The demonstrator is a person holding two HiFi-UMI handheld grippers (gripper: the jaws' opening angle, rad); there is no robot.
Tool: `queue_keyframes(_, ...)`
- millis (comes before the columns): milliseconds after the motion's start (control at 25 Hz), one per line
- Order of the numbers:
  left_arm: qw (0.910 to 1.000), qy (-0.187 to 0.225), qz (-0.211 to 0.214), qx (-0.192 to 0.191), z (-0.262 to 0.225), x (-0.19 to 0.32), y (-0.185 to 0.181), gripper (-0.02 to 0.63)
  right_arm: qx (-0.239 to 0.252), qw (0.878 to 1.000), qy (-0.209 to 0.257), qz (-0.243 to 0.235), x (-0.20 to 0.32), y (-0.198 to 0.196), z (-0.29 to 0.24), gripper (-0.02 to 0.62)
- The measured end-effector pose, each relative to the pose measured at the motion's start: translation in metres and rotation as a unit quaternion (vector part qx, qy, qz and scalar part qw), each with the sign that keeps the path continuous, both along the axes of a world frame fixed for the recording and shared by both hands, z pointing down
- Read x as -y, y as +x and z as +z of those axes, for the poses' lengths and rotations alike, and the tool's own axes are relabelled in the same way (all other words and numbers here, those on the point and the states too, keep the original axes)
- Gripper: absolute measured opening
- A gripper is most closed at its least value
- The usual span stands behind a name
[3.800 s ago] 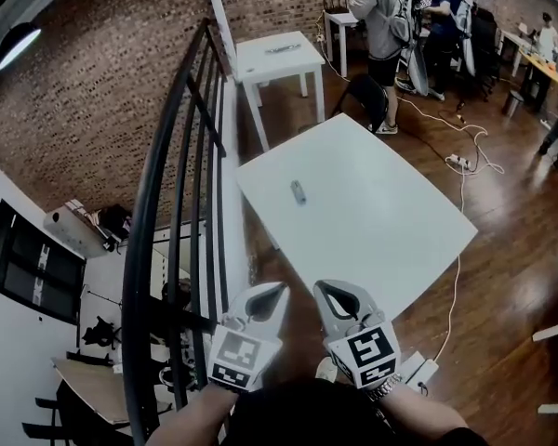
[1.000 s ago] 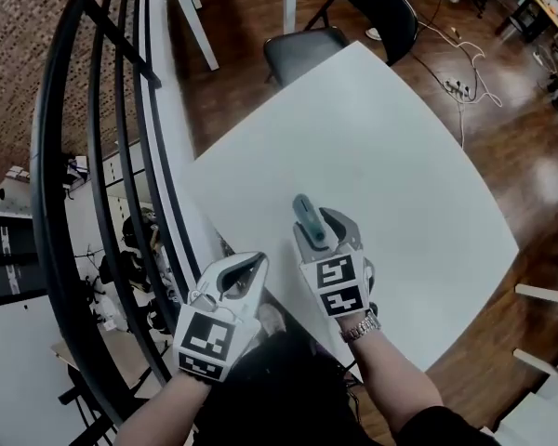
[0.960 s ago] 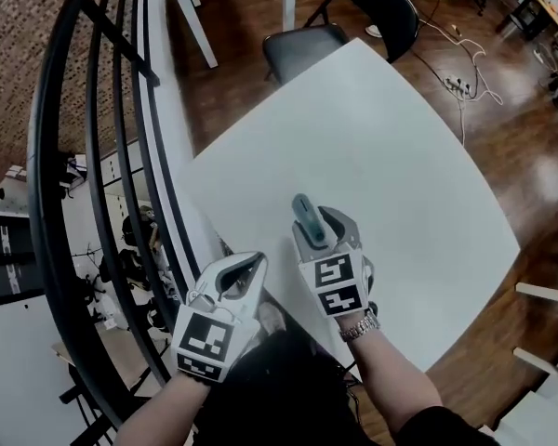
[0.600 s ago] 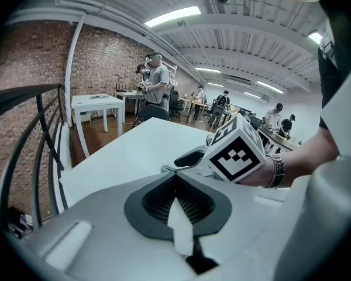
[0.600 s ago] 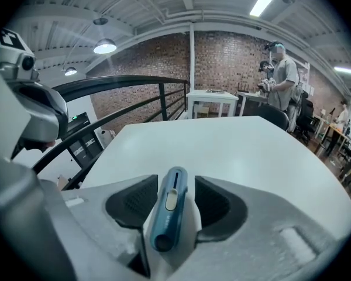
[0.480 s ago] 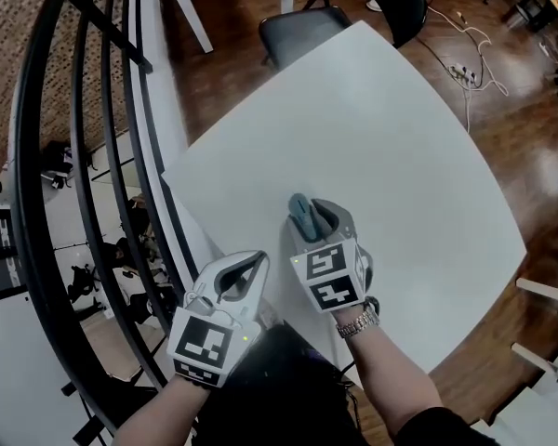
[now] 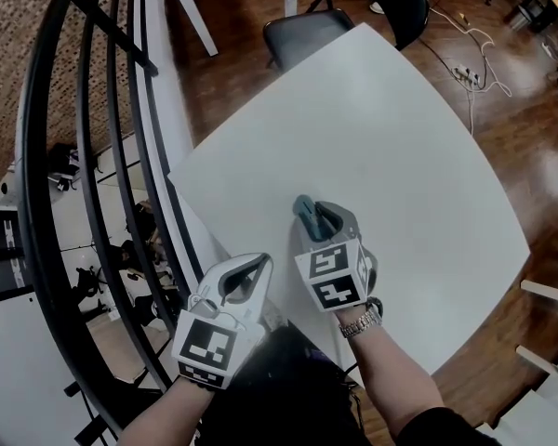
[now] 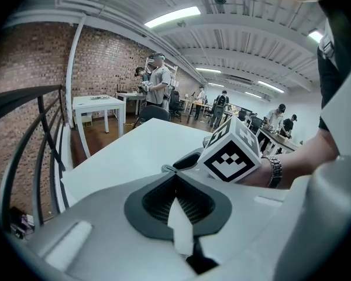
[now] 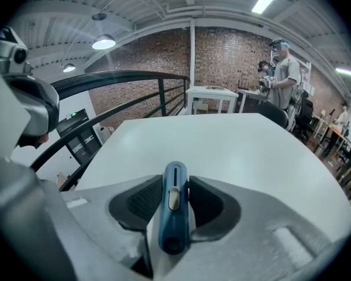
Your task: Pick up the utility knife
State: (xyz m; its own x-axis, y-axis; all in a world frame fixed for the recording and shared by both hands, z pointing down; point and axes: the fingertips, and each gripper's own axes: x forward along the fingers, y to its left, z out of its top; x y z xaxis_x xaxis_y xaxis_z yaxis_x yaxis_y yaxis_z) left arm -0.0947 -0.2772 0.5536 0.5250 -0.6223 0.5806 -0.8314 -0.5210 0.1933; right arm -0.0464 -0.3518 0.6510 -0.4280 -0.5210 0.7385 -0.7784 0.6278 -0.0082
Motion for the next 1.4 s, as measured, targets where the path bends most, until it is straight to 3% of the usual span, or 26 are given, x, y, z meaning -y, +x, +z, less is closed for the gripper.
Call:
queue_keyframes(280,0.9999,0.014,0.000,0.002,-0.015,-0.005,-0.005,0.015,0.001,1.000,0.016,0.006,-0.006,0.001,-0.019,0.127)
queue_keyframes(760,0.9973,0.073,0.009,-0.008,-0.067,-0.027,-0.003,0.016,-0.005,0.997,0.069,0.018,-0.033,0.011,-0.079,0.127)
queue_keyframes(1400,0.9837,0.172,0.032,-0.041,-0.146,-0.090,0.007,0.015,-0.020,0.986,0.165,0.026,-0.115,0.026,-0.184,0.127)
